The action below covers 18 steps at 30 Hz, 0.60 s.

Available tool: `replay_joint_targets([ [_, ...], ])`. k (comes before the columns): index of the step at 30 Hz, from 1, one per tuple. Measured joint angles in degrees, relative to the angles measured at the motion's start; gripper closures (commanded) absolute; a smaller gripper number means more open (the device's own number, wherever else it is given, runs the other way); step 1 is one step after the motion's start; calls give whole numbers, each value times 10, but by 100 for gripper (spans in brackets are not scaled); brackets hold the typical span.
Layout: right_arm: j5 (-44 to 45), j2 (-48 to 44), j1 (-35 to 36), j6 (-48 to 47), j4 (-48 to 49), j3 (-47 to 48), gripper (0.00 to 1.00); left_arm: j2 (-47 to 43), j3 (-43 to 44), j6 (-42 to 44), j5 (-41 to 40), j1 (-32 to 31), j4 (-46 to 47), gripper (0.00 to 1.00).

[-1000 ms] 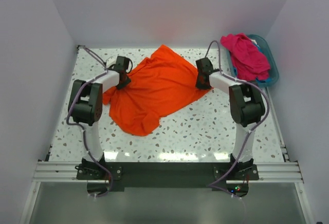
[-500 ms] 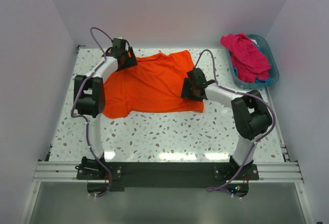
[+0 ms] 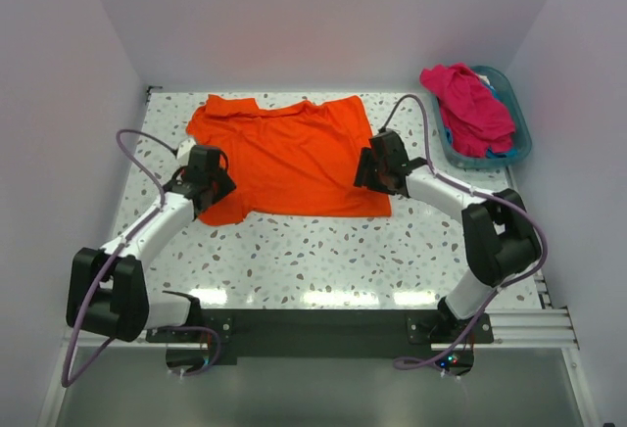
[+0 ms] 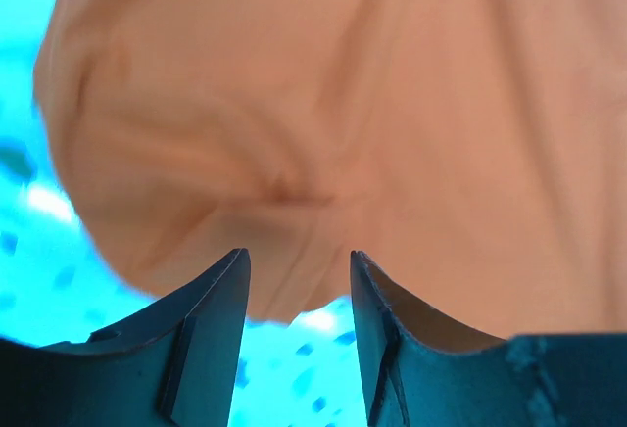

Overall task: Fold and stack the t-shirts
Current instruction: Flatten the tshirt out

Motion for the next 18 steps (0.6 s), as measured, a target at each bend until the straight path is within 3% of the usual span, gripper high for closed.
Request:
replay_joint_targets([
  [6, -2, -11, 0, 0, 10, -37, 37, -30, -103, -52, -38, -54, -41, 48],
  [18, -15, -11, 0, 0, 25, -49, 37, 15, -125, -84, -43, -61, -9, 51],
])
